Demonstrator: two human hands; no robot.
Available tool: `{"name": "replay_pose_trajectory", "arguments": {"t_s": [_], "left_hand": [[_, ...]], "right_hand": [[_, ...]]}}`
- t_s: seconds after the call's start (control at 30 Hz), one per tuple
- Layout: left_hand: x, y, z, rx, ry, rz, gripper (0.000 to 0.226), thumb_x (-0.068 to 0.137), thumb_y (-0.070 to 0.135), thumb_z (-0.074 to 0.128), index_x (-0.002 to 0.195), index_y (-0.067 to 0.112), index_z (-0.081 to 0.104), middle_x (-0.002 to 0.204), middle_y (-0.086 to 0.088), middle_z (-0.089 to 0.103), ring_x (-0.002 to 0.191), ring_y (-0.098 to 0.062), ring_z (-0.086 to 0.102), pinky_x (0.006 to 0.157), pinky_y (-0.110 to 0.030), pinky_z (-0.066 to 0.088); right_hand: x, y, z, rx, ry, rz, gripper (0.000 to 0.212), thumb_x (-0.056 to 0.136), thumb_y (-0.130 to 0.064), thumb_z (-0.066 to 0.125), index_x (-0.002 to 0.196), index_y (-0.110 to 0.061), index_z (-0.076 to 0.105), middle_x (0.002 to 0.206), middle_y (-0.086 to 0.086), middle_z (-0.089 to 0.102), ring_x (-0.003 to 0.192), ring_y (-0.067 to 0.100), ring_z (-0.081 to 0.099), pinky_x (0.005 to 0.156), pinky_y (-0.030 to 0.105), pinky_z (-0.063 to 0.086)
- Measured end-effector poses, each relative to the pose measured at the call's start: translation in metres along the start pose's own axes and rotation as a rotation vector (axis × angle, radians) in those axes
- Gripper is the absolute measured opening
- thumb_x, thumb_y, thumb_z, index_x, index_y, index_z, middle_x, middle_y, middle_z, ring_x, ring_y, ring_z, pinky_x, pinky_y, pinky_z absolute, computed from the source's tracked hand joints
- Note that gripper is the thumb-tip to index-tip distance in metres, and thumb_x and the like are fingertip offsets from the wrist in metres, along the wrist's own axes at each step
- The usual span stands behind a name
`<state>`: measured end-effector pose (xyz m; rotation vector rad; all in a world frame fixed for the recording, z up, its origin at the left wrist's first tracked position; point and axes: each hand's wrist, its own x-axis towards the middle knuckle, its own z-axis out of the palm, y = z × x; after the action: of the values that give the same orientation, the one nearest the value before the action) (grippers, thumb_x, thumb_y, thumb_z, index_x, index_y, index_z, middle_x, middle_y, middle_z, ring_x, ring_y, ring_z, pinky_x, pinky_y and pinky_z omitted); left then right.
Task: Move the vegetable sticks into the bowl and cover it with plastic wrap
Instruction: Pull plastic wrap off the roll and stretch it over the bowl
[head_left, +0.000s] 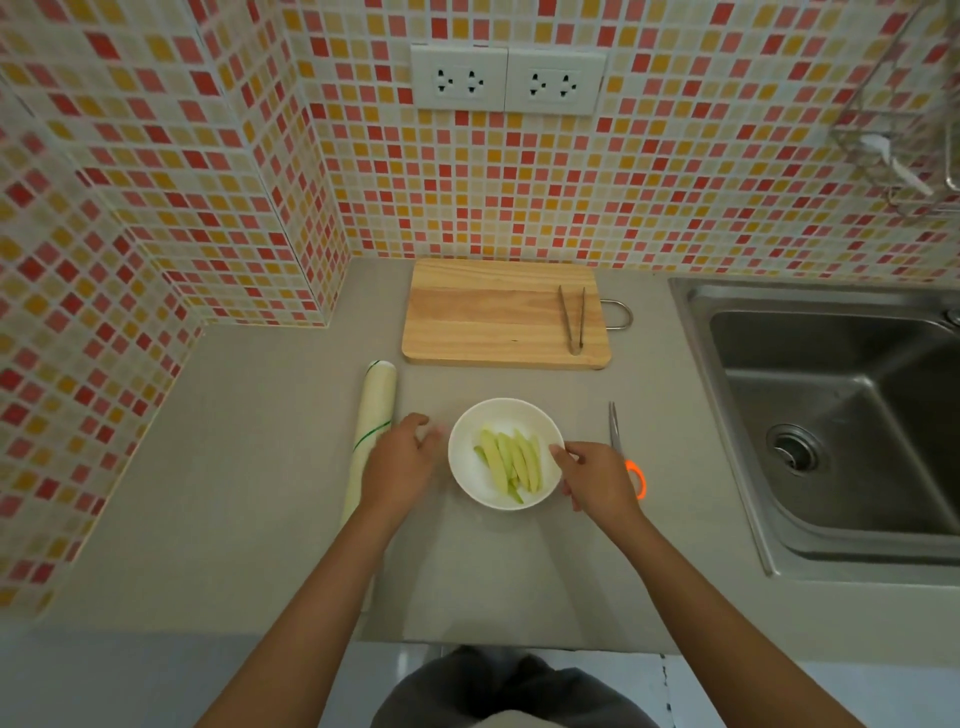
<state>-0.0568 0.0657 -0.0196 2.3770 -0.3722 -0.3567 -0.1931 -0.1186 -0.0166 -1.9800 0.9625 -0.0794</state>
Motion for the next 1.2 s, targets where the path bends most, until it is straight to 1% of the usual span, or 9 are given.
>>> {"name": "replay_pose_trajectory", "arguments": {"t_s": [0.07, 0.13, 0.27, 0.57, 0.8, 0.9, 1.03, 1.1, 1.2], "left_hand": [[0.0, -0.012, -0.014, 0.083, 0.177, -0.021, 0.035, 0.095, 0.037, 0.049, 0.12, 0.013, 0.06, 0.095, -0.008, 0.063, 0.085, -0.027, 0.061, 0.072, -0.034, 0.045], [0.0, -0.028, -0.025, 0.203, 0.257, -0.05, 0.036, 0.094, 0.034, 0.051, 0.12, 0.01, 0.058, 0.105, -0.015, 0.056, 0.096, -0.034, 0.057, 0.072, -0.041, 0.046], [-0.004, -0.049, -0.028, 0.346, 0.138, -0.172, 0.047, 0.094, 0.039, 0.051, 0.124, 0.003, 0.052, 0.115, -0.021, 0.052, 0.108, -0.039, 0.051, 0.079, -0.045, 0.045], [-0.002, -0.062, -0.02, 0.214, 0.014, -0.237, 0.051, 0.093, 0.042, 0.051, 0.113, -0.005, 0.057, 0.11, -0.025, 0.056, 0.101, -0.041, 0.057, 0.085, -0.044, 0.047], [-0.001, -0.046, -0.03, -0.011, 0.011, -0.194, 0.045, 0.094, 0.037, 0.053, 0.108, -0.006, 0.059, 0.102, -0.025, 0.06, 0.09, -0.04, 0.061, 0.079, -0.043, 0.05], [-0.002, -0.019, -0.042, -0.217, 0.03, -0.133, 0.033, 0.092, 0.037, 0.056, 0.097, 0.004, 0.062, 0.087, -0.011, 0.064, 0.082, -0.029, 0.062, 0.062, -0.032, 0.044], [-0.002, 0.028, -0.052, -0.515, -0.005, -0.085, 0.029, 0.091, 0.042, 0.057, 0.09, 0.013, 0.06, 0.076, 0.002, 0.059, 0.069, -0.014, 0.056, 0.061, -0.029, 0.043], [-0.005, 0.048, -0.051, -0.594, -0.025, -0.038, 0.03, 0.091, 0.045, 0.055, 0.086, 0.016, 0.06, 0.073, 0.002, 0.058, 0.065, -0.013, 0.056, 0.061, -0.029, 0.043], [-0.011, 0.072, -0.044, -0.639, -0.022, 0.015, 0.028, 0.093, 0.048, 0.05, 0.093, 0.023, 0.061, 0.079, 0.006, 0.062, 0.061, 0.003, 0.059, 0.056, -0.018, 0.044]], "right_hand": [[-0.002, 0.0, -0.005, -0.021, 0.04, -0.002, 0.031, 0.094, -0.033, 0.054, 0.097, -0.008, 0.072, 0.052, 0.003, 0.058, 0.03, 0.006, 0.048, 0.044, 0.024, 0.045], [-0.004, 0.001, -0.01, -0.012, 0.081, -0.021, 0.032, 0.093, -0.035, 0.054, 0.093, -0.009, 0.073, 0.05, 0.002, 0.057, 0.035, 0.007, 0.048, 0.057, 0.034, 0.052], [-0.009, 0.002, -0.014, 0.002, 0.109, -0.022, 0.032, 0.094, -0.034, 0.054, 0.092, -0.009, 0.074, 0.052, 0.004, 0.059, 0.043, 0.013, 0.05, 0.064, 0.043, 0.056], [-0.021, -0.003, -0.014, 0.046, 0.086, -0.014, 0.028, 0.093, -0.034, 0.055, 0.091, -0.013, 0.074, 0.051, 0.003, 0.059, 0.041, 0.012, 0.049, 0.059, 0.039, 0.054], [-0.02, -0.017, -0.021, 0.085, 0.163, -0.058, 0.026, 0.091, -0.035, 0.058, 0.095, -0.015, 0.074, 0.059, 0.003, 0.064, 0.057, 0.016, 0.061, 0.065, 0.042, 0.057], [-0.018, -0.039, -0.024, 0.163, 0.165, -0.092, 0.023, 0.087, -0.034, 0.064, 0.095, -0.014, 0.072, 0.065, 0.003, 0.066, 0.055, 0.005, 0.063, 0.057, 0.028, 0.053], [-0.016, -0.081, -0.023, 0.369, 0.079, -0.132, 0.014, 0.084, -0.029, 0.068, 0.085, -0.016, 0.069, 0.065, 0.003, 0.064, 0.038, -0.001, 0.053, 0.041, 0.01, 0.04], [-0.016, -0.1, -0.022, 0.457, 0.015, -0.126, 0.012, 0.084, -0.029, 0.069, 0.081, -0.017, 0.066, 0.066, 0.0, 0.063, 0.04, 0.005, 0.054, 0.04, 0.011, 0.037], [-0.019, -0.12, -0.019, 0.561, -0.071, -0.103, 0.015, 0.084, -0.029, 0.069, 0.083, -0.015, 0.063, 0.071, 0.0, 0.063, 0.045, 0.011, 0.055, 0.041, 0.018, 0.037]]}}
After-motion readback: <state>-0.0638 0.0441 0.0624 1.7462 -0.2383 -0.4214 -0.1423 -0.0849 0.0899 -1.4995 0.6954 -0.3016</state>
